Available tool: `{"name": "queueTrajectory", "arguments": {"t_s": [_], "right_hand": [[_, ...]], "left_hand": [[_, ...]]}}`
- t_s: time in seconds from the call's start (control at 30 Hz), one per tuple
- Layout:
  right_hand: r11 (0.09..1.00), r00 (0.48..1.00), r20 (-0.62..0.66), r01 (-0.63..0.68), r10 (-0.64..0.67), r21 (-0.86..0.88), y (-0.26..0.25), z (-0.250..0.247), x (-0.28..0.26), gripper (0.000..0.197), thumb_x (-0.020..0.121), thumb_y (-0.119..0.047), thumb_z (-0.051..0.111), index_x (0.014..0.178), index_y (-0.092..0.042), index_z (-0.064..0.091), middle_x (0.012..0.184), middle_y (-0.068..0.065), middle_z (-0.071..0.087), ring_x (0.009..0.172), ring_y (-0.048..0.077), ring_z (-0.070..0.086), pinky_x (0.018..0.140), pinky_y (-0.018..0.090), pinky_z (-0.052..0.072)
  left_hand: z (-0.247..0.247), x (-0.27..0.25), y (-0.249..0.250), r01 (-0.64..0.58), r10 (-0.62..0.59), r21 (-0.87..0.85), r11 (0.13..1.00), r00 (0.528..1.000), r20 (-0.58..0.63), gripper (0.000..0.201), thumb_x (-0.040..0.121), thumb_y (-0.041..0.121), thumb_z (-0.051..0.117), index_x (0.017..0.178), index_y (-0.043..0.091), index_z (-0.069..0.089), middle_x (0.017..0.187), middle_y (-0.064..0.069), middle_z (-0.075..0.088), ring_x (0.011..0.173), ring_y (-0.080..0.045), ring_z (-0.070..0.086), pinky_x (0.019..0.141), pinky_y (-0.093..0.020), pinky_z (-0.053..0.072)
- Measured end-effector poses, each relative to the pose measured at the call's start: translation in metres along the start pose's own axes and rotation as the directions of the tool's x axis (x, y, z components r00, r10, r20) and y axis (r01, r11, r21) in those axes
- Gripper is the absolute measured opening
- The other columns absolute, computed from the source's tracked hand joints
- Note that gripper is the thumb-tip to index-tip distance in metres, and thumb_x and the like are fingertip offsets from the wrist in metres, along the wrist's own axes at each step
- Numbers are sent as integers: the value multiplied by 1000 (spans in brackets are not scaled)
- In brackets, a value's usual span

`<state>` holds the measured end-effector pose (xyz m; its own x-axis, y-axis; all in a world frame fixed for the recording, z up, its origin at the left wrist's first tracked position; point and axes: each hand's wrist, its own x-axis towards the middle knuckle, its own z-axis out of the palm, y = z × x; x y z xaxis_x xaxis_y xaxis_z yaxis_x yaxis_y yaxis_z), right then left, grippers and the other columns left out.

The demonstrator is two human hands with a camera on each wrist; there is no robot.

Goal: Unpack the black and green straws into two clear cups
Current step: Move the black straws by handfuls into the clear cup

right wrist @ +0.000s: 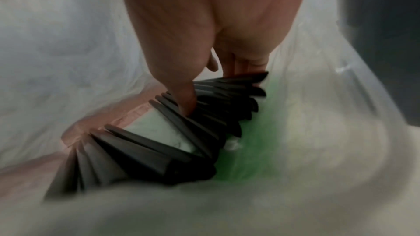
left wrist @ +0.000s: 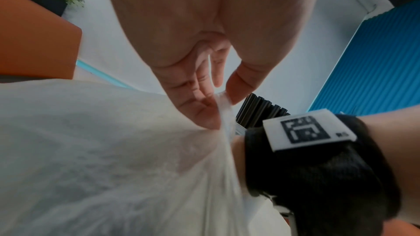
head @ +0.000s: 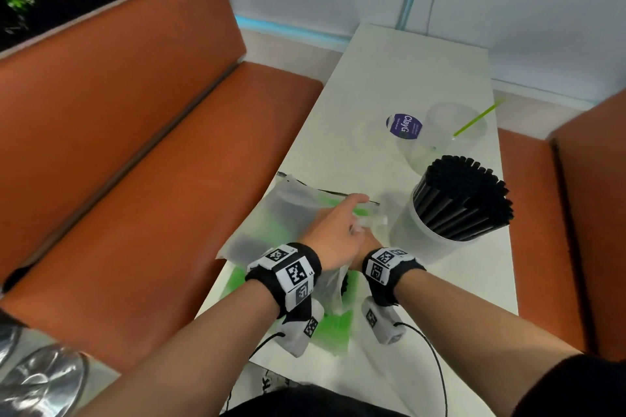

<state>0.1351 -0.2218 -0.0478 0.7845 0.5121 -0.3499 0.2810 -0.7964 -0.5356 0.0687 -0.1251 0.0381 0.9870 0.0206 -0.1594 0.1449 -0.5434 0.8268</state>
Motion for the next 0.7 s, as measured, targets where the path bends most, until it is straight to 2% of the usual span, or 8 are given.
{"name": "queueTrajectory", "arguments": {"t_s": [0.13,0.27,0.3,0.4,0.5,0.57,0.6,0.7], "right_hand": [[949,986,136,-53,100,-311,-12,-11,5,47,88,8,59,133,4,45,81,-19,42,73,-5,46,60,-1,38],[-162,886,47,136,462,-977,-62,5,10,78,46,43,62,106,-5,52,52,16,52,48,23,60,61,54,56],[-177,882,36,135,470,-975,-64,19,19,84,42,46,61,106,-7,52,51,17,52,47,24,59,61,57,54],[-69,776,-198,-196,599,-978,-73,24,12,85,48,43,58,113,-11,51,52,19,53,46,27,58,63,50,53],[110,824,15,-57,566,-992,-50,20,13,77,62,32,53,123,-15,51,57,18,53,52,24,55,61,30,52],[654,909,284,17,305,-756,-24,17,8,56,80,18,53,127,-13,49,69,-3,51,53,-1,53,64,5,46],[885,929,186,-222,319,-408,-30,3,6,46,89,8,53,131,-10,49,76,-14,45,55,-12,50,62,-3,40],[995,985,138,-98,99,-15,-7,-12,0,41,94,-8,60,133,-6,51,90,-20,49,68,-14,41,56,-4,35]], "left_hand": [[-1,2,-1,9,-9,8,1000,1000,-4,52,93,16,51,140,37,40,91,-5,63,81,-19,63,83,-35,54],[-1,2,-1,11,-11,-16,1000,1000,3,52,93,16,51,140,35,41,92,-7,62,83,-20,62,86,-34,53],[-2,3,-1,10,-10,-23,1000,1000,2,51,94,15,51,141,34,41,93,-7,62,83,-20,62,86,-33,53],[-4,6,-4,11,-11,-29,1000,1000,-8,51,95,15,50,141,33,41,93,-4,60,81,-15,59,86,-31,51],[-4,7,-7,14,-14,-41,999,1000,-4,51,95,14,51,141,35,41,92,-3,60,79,-14,60,83,-28,52],[-2,7,-9,11,-11,-38,999,1000,-5,51,95,14,51,140,35,41,89,-1,61,77,-13,61,77,-24,51],[-2,7,-10,9,-9,-37,999,1000,-5,51,95,14,51,140,35,41,87,0,61,76,-12,61,73,-20,49],[0,8,-13,4,-4,-31,1000,1000,-8,51,95,14,53,140,34,42,81,6,59,70,-5,59,66,-11,40]]}}
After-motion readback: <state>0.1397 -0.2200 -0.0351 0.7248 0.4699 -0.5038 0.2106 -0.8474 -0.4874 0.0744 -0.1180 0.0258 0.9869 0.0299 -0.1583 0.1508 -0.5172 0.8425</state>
